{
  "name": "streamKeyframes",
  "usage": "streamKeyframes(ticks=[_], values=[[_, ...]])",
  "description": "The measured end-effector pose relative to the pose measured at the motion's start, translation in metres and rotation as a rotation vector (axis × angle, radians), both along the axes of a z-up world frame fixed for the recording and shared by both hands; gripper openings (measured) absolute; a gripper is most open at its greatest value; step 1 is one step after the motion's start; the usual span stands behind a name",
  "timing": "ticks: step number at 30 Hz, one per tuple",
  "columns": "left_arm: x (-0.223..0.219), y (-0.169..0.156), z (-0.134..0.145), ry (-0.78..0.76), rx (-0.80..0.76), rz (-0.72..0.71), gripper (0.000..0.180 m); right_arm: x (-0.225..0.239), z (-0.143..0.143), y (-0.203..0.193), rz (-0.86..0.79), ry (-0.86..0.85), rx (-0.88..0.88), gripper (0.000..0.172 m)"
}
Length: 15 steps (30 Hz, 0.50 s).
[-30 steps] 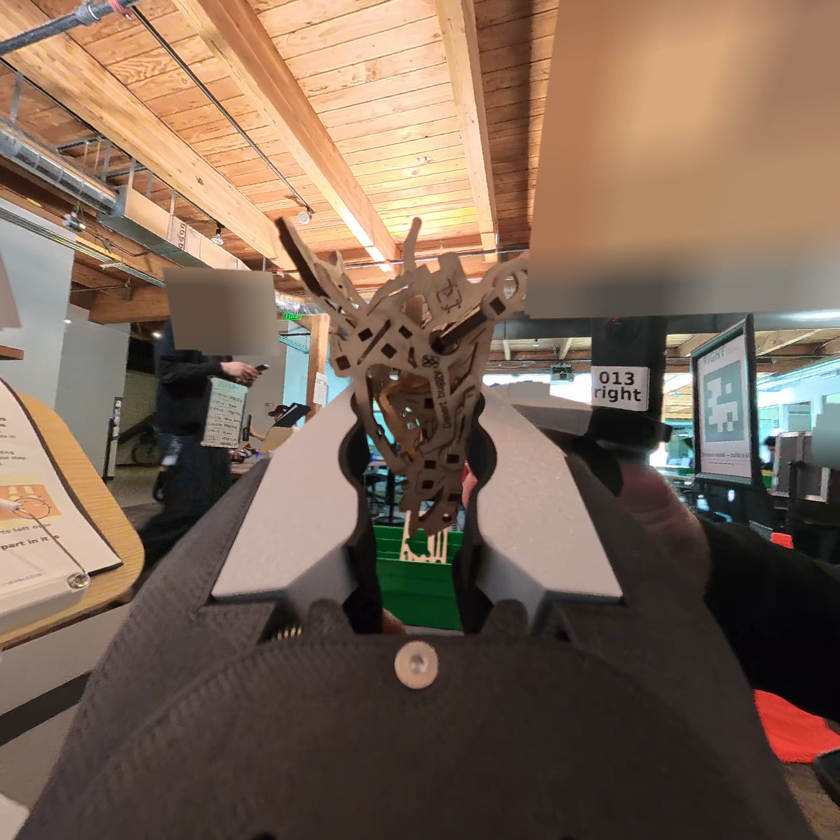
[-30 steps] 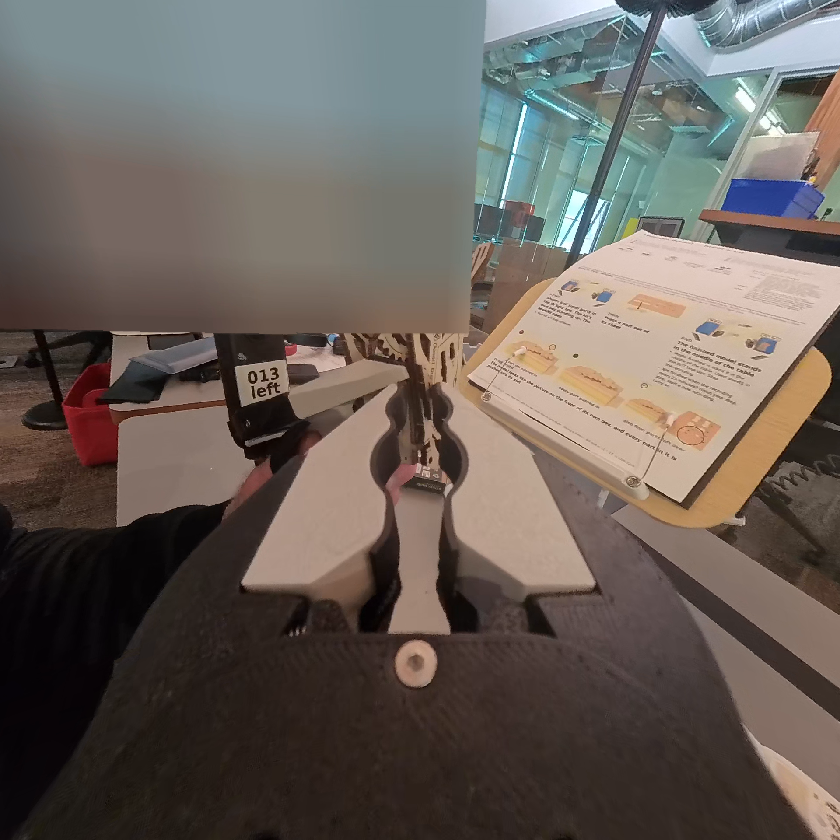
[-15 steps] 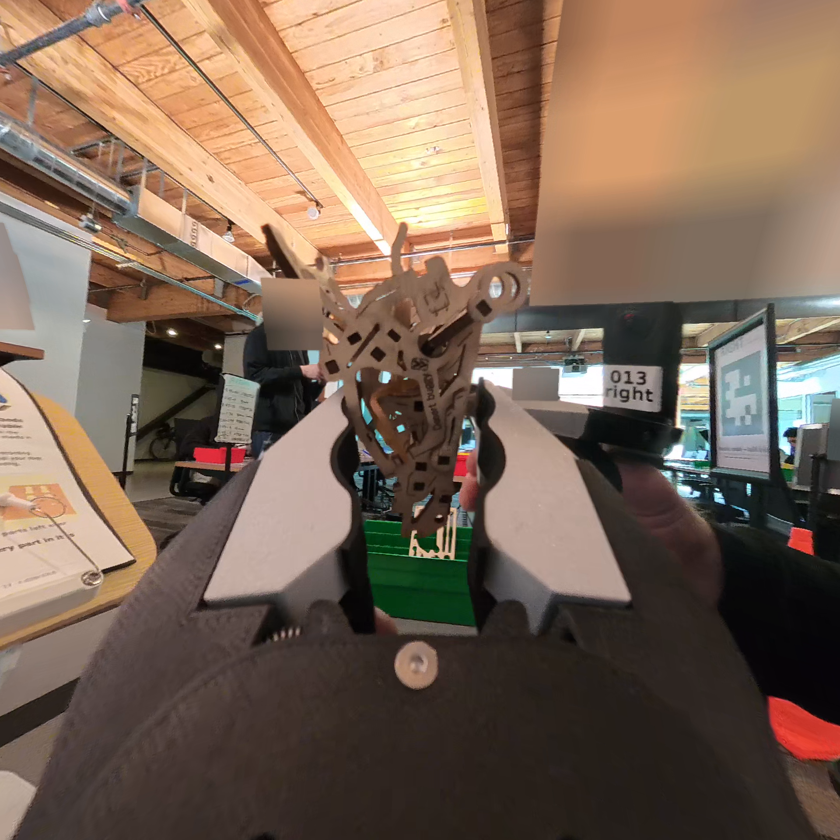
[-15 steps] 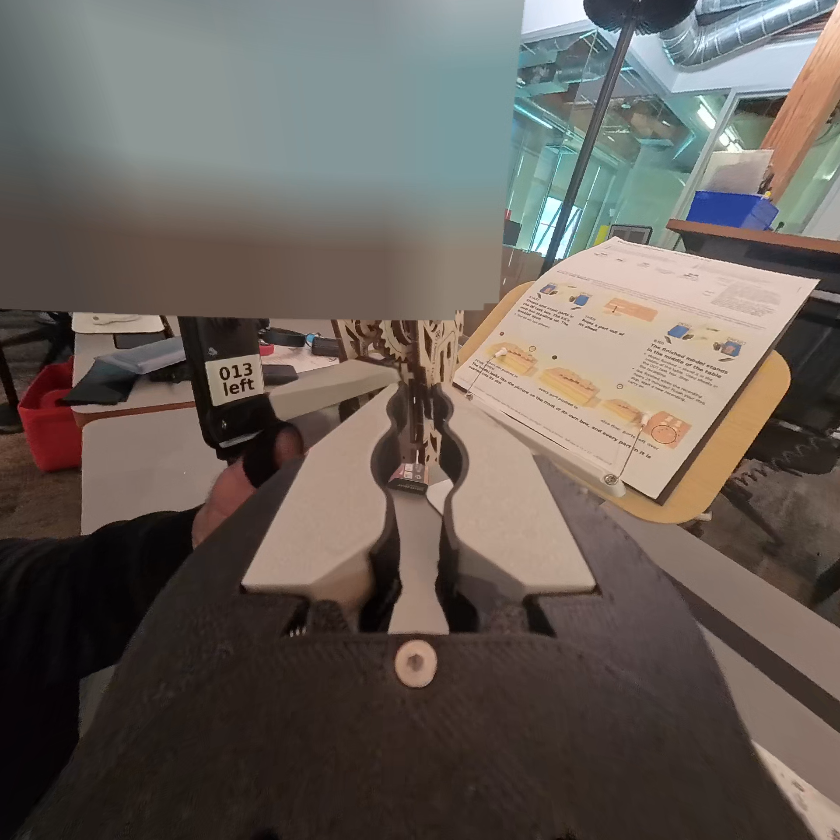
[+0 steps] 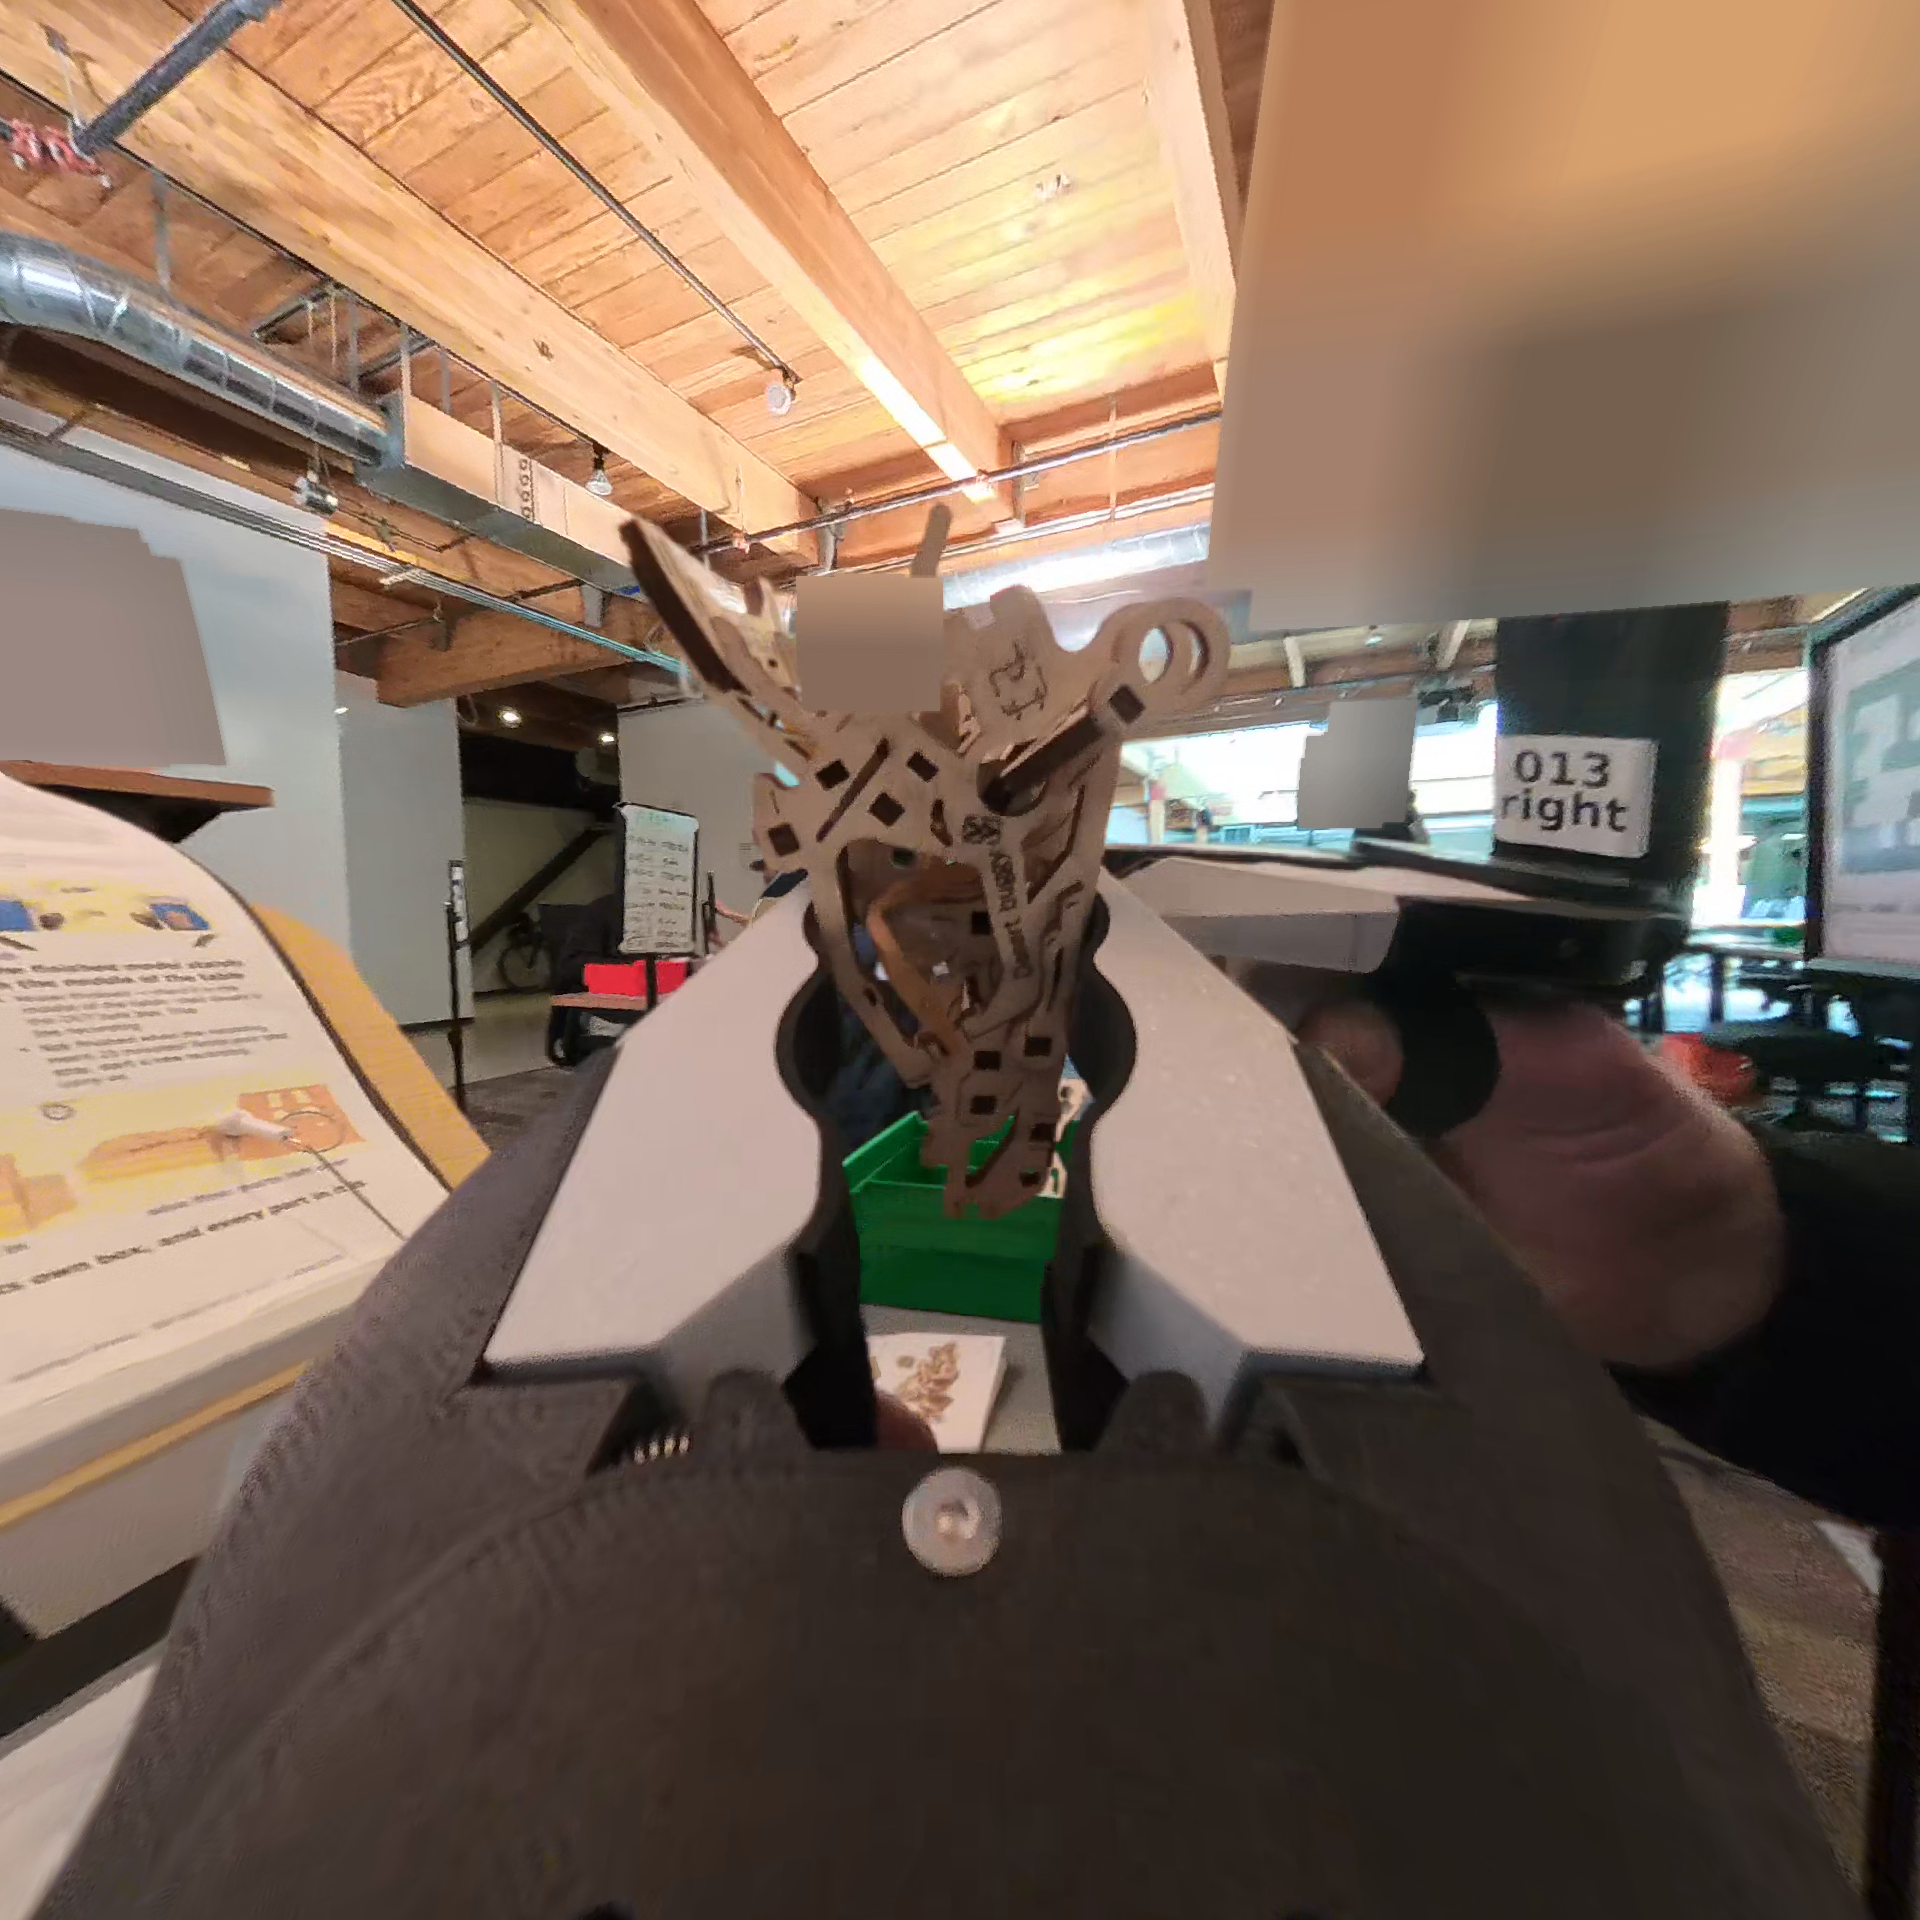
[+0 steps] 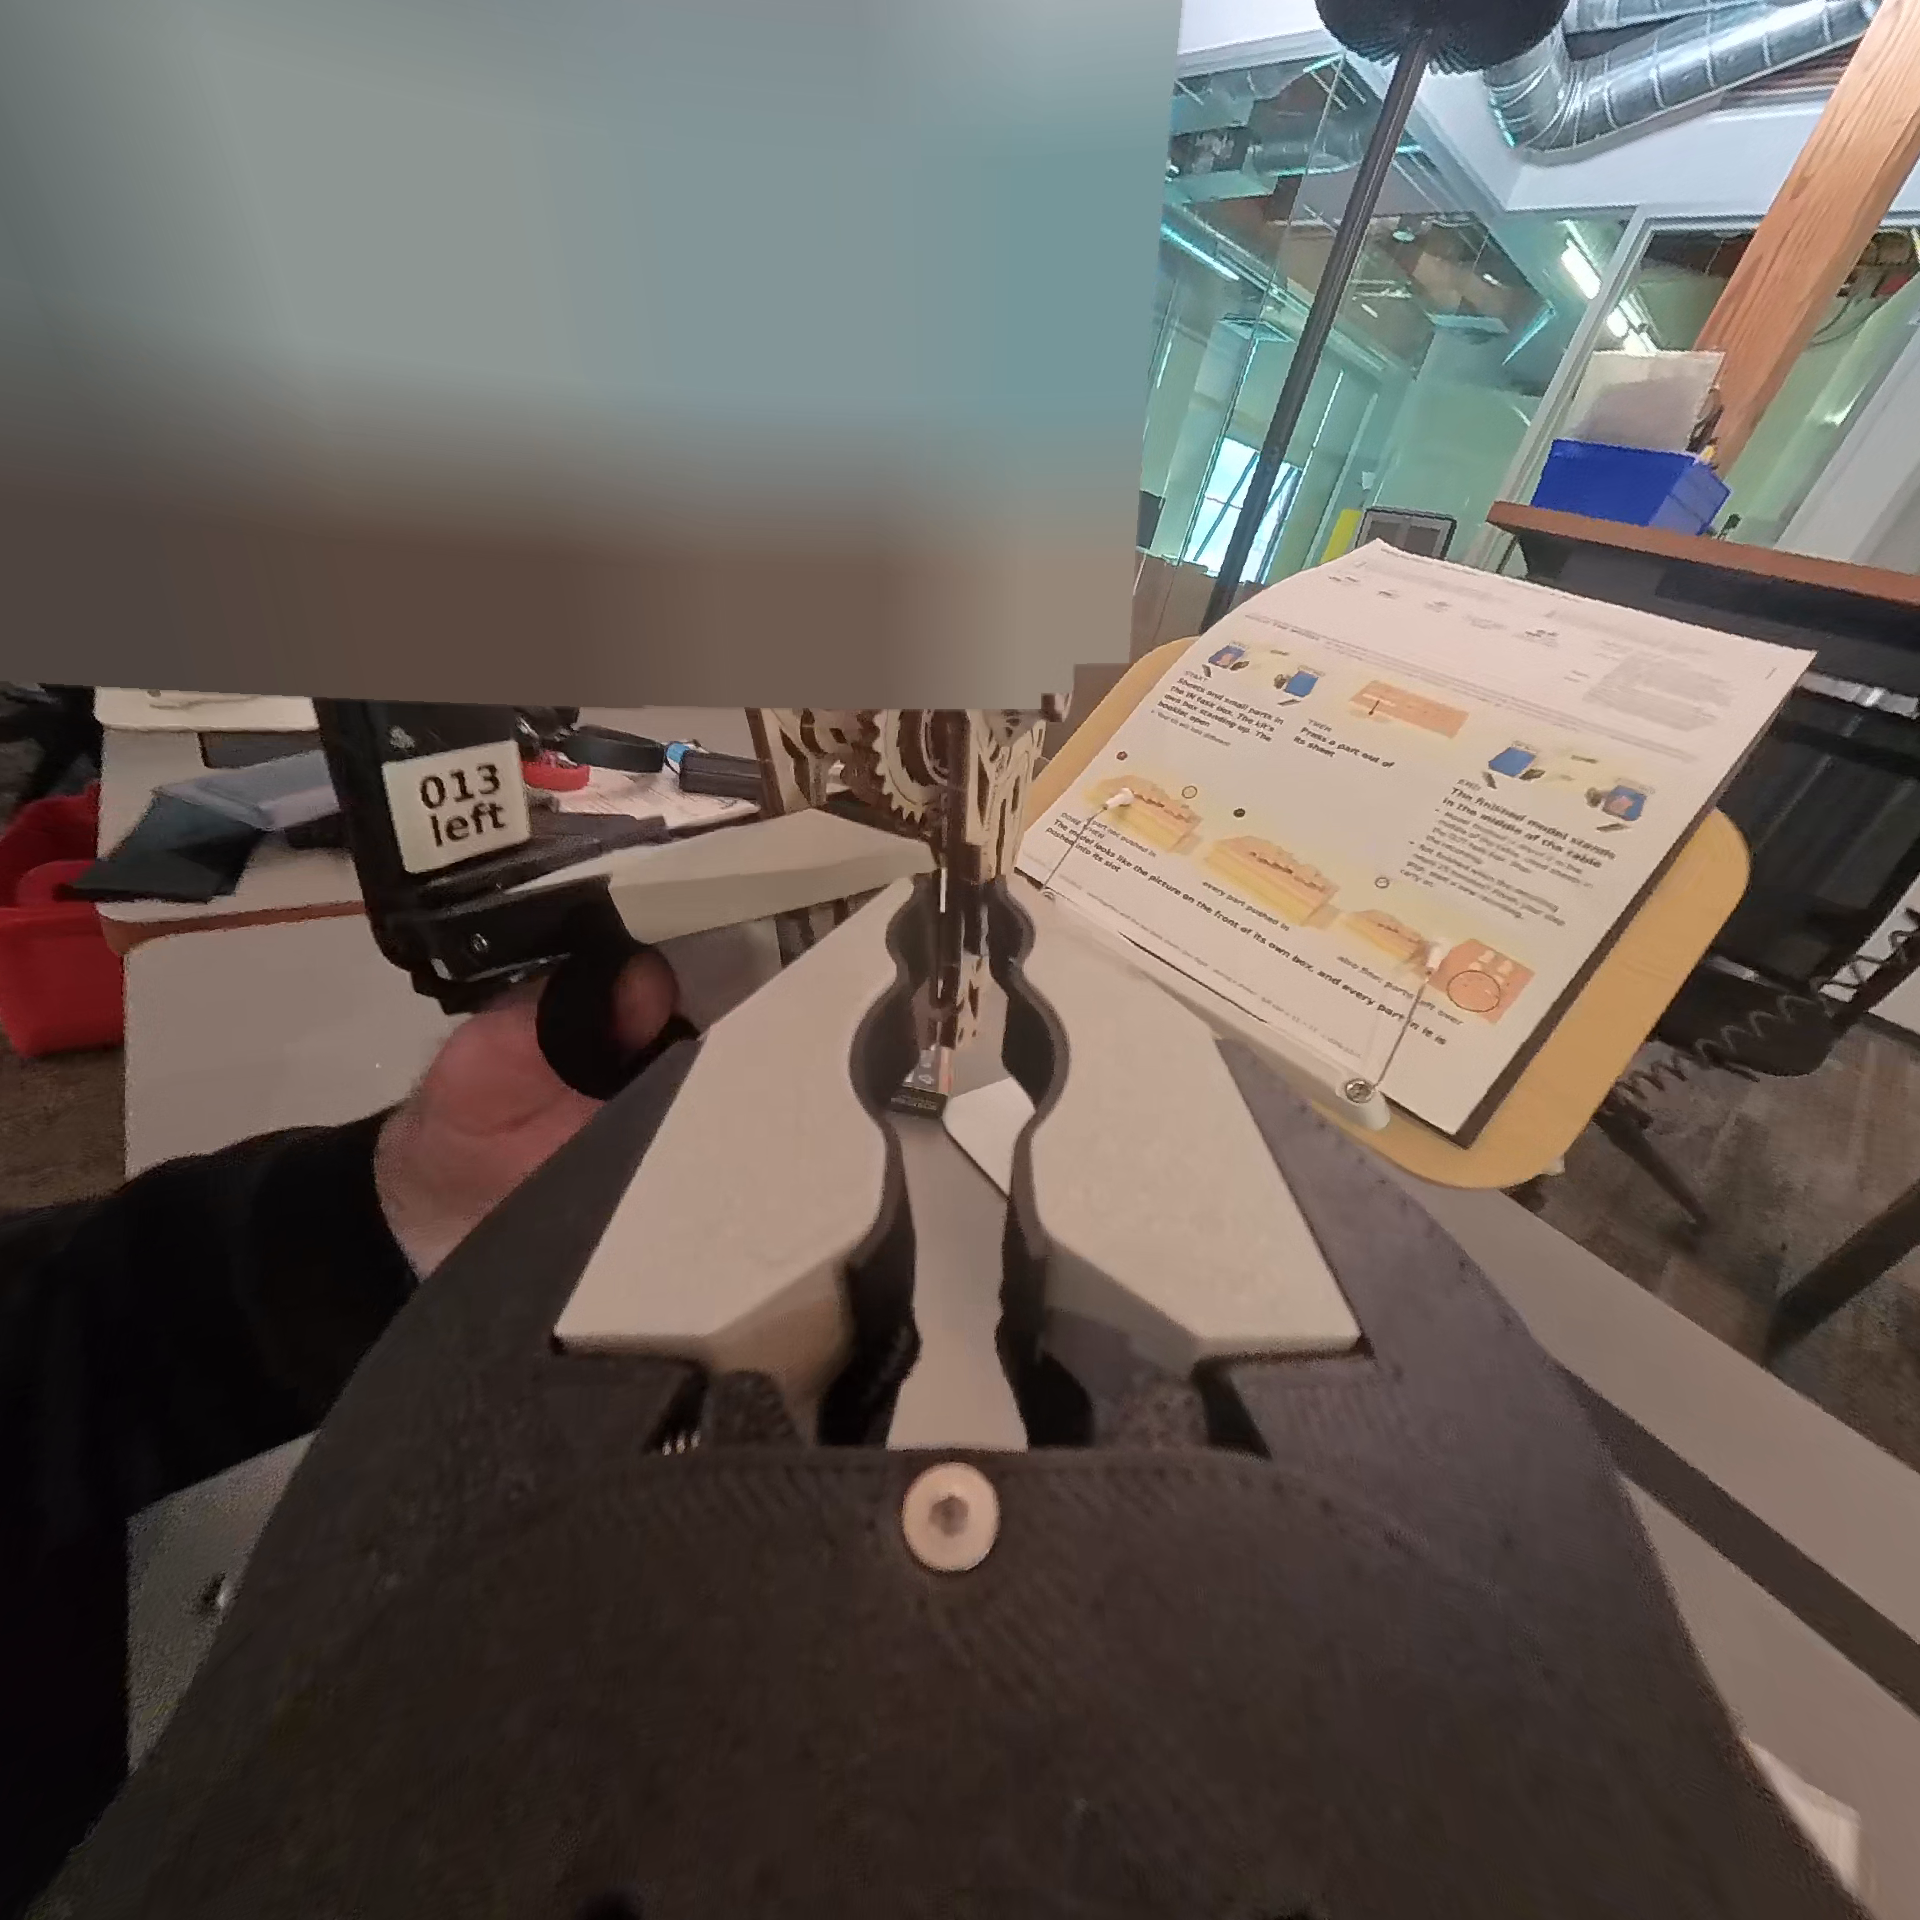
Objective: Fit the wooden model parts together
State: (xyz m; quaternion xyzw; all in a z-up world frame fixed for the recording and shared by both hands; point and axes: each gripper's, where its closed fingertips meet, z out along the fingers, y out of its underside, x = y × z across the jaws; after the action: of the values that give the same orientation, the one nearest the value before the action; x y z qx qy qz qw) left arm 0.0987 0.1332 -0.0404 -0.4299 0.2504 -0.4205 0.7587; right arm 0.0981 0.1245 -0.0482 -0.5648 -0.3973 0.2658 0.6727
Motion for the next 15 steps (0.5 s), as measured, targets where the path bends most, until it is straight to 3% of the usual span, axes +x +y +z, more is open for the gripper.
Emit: streamKeyframes(ticks=[10, 15], values=[[-0.0035, -0.0023, 0.0023, -0.006, 0.009, 0.049, 0.04, -0.0034, 0.0031, -0.0025, -0.094, -0.143, 0.141, 0.003], [-0.0073, 0.0008, 0.0053, -0.132, -0.08, -0.066, 0.039, -0.0065, 0.0075, -0.0008, -0.109, -0.142, 0.15, 0.004]])
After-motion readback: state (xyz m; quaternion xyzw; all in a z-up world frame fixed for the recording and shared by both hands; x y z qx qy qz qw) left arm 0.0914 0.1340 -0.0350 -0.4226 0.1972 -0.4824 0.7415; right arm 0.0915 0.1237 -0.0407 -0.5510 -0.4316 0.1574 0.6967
